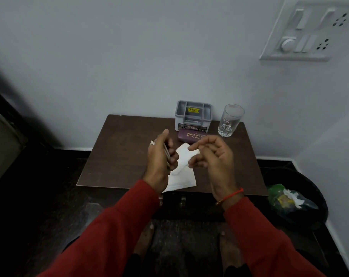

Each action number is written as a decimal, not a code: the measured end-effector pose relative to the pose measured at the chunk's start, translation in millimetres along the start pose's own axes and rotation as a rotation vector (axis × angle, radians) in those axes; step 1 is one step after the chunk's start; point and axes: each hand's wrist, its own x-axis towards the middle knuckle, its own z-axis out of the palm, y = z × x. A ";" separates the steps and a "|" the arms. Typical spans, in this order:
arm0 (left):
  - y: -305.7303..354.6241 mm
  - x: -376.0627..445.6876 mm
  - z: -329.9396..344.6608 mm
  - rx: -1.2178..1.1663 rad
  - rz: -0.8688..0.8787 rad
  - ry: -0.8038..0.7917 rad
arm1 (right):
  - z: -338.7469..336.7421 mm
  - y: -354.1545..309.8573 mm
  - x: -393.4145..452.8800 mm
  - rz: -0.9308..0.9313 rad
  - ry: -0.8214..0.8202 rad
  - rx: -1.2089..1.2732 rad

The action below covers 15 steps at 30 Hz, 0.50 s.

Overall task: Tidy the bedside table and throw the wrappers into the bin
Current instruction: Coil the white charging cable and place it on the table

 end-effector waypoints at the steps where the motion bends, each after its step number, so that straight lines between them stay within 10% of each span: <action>1: 1.4 0.2 -2.7 -0.114 -0.083 -0.100 | -1.1 2.6 1.5 0.058 -0.032 0.018; 7: 0.8 -4.8 -2.0 -0.504 -0.338 -0.668 | 8.0 8.2 -7.7 0.496 -0.372 0.141; 15: 7.2 6.3 -15.1 -0.500 -0.435 -0.697 | 0.7 13.0 -0.1 0.459 -0.244 0.194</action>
